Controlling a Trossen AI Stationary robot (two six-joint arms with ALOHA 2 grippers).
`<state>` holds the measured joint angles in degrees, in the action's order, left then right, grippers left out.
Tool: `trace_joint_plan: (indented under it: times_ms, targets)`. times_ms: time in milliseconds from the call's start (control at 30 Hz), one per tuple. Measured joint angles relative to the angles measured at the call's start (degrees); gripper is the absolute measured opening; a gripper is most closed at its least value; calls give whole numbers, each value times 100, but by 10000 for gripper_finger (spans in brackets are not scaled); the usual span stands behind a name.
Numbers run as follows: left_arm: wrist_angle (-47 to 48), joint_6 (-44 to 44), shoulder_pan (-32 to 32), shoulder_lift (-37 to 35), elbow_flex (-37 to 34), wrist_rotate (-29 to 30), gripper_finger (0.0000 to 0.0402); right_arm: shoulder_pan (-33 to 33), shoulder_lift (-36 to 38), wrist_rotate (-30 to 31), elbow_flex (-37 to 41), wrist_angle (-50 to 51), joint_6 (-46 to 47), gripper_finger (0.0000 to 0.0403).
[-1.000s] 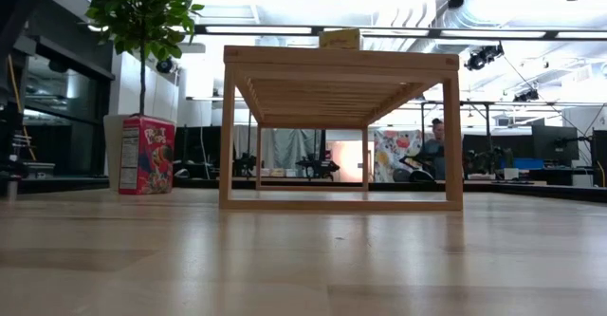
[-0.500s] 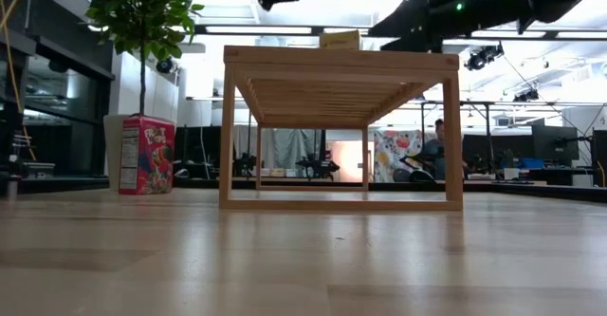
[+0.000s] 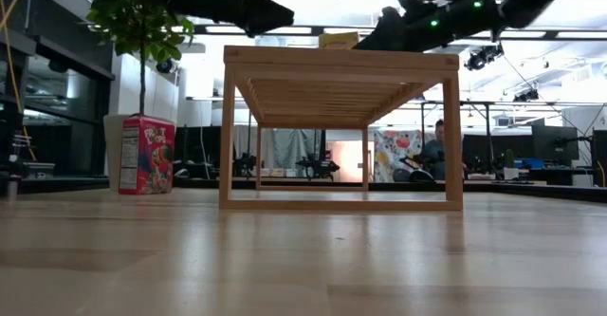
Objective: Stack cereal on shelf
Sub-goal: Put the top yellow cereal box on the shelf
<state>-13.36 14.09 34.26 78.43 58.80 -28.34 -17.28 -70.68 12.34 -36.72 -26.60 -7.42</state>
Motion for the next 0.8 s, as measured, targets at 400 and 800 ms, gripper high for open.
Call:
trace_joint_plan:
  times_ms: [400,800]
  targets:
    - [-65,-6,73,-4,-113,85,170,-2,-406,522,-1024,1258,-299,305]
    - [49,-263,-50,479,-198,346,170,-164,-406,-315,-1027,1222,-161,304]
